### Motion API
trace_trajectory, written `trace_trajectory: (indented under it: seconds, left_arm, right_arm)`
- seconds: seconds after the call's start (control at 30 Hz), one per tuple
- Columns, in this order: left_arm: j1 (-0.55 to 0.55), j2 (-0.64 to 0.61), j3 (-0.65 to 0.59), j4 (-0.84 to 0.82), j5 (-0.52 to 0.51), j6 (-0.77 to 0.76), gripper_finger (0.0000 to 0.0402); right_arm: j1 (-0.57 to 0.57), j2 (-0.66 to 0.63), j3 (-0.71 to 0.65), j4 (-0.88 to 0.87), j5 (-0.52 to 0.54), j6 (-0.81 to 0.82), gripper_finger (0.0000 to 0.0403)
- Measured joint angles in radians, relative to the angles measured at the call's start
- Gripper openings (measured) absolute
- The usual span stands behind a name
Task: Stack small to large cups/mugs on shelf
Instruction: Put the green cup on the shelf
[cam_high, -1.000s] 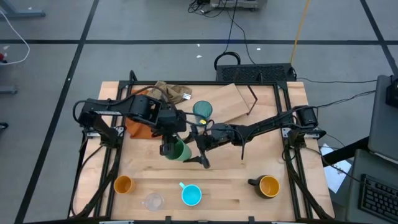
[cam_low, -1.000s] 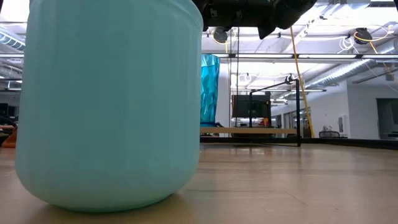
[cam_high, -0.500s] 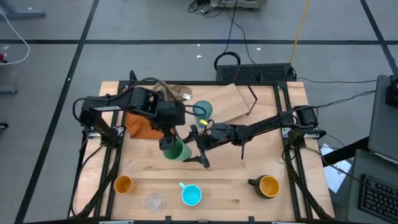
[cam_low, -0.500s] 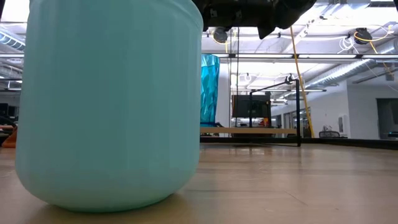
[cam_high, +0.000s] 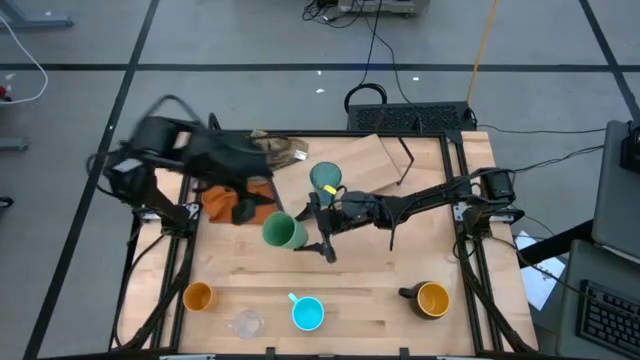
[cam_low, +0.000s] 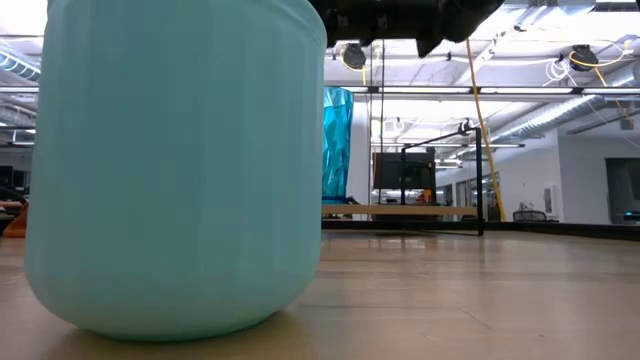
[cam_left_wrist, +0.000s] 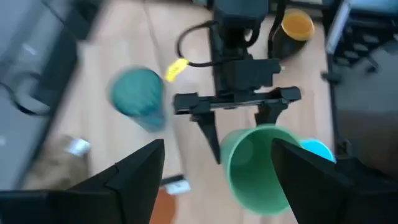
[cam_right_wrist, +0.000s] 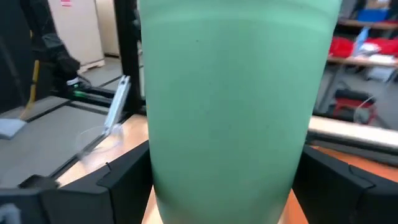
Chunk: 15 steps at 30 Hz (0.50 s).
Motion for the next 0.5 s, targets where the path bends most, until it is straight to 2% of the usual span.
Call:
trace_trajectory:
  seconds: [0.13, 0.3, 0.4, 0.5]
  left_arm:
    - [-0.095, -0.096, -0.001, 0.001, -0.215, -0.038, 0.0296]
    - [-0.281, -0.195, 0.000, 0.001, -0.460, -0.122, 0.0296]
    - [-0.405, -0.223, -0.001, 0.000, -0.592, -0.131, 0.0296]
    - [-0.515, -0.242, -0.001, 0.000, -0.679, -0.126, 0.0296]
  right_arm:
    - [-0.012, -0.087, 0.000, -0.054, 0.050, -0.060, 0.0308]
    - [-0.012, -0.208, 0.000, -0.162, 0.144, -0.135, 0.0308]
    - [-0.012, -0.274, 0.000, -0.233, 0.192, -0.167, 0.0308]
    - [-0.012, -0.344, 0.000, -0.322, 0.248, -0.188, 0.0308]
